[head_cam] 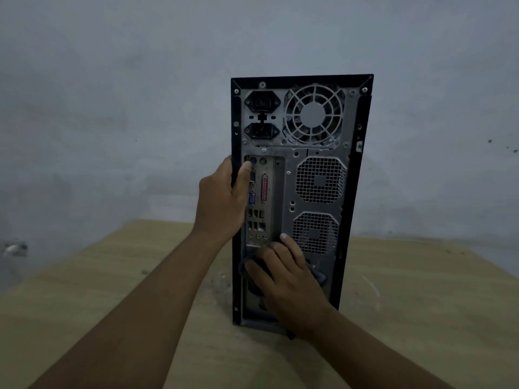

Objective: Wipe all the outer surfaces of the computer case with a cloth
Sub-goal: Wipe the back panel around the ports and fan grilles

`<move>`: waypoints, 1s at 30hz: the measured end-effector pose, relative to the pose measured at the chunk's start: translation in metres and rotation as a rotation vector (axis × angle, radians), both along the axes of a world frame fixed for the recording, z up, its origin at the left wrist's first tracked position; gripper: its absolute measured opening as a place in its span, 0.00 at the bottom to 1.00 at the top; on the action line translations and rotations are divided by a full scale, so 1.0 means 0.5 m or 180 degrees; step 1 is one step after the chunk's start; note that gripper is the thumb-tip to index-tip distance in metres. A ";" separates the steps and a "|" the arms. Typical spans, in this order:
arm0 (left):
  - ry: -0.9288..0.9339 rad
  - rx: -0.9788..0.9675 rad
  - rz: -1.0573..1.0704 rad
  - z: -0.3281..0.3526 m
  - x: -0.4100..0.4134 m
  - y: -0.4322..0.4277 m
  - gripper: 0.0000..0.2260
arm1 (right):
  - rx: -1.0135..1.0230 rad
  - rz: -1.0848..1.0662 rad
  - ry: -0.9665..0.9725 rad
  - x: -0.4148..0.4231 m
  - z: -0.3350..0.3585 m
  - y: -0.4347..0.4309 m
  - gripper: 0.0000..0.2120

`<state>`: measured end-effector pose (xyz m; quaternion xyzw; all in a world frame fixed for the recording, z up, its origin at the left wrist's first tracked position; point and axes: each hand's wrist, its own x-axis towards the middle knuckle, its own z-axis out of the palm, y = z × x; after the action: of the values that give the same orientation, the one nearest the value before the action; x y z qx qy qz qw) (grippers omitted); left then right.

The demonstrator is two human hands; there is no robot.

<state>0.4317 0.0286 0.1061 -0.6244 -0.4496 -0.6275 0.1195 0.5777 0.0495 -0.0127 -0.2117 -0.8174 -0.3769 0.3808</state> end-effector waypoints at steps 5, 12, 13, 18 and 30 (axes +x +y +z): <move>-0.0019 -0.0047 0.0050 -0.001 0.002 0.003 0.11 | -0.0235 -0.0067 0.0792 -0.029 0.052 -0.020 0.17; 0.0002 -0.0161 -0.0063 -0.001 -0.004 0.001 0.11 | -0.1024 0.0097 0.0515 -0.097 -0.008 -0.057 0.25; 0.0029 -0.0183 -0.0085 -0.001 -0.008 0.002 0.11 | -0.1253 0.0178 0.0722 -0.097 -0.012 -0.057 0.23; 0.0141 -0.0164 -0.0020 0.001 -0.017 0.004 0.11 | -0.2112 0.0562 0.2075 -0.103 0.050 -0.067 0.14; 0.0044 -0.0188 0.0039 0.005 -0.004 -0.005 0.14 | -0.2858 0.0368 0.2476 -0.106 0.122 -0.101 0.05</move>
<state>0.4296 0.0260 0.1085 -0.6293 -0.4708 -0.6089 0.1079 0.5248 -0.0010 0.0481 -0.4297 -0.7075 0.1321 0.5453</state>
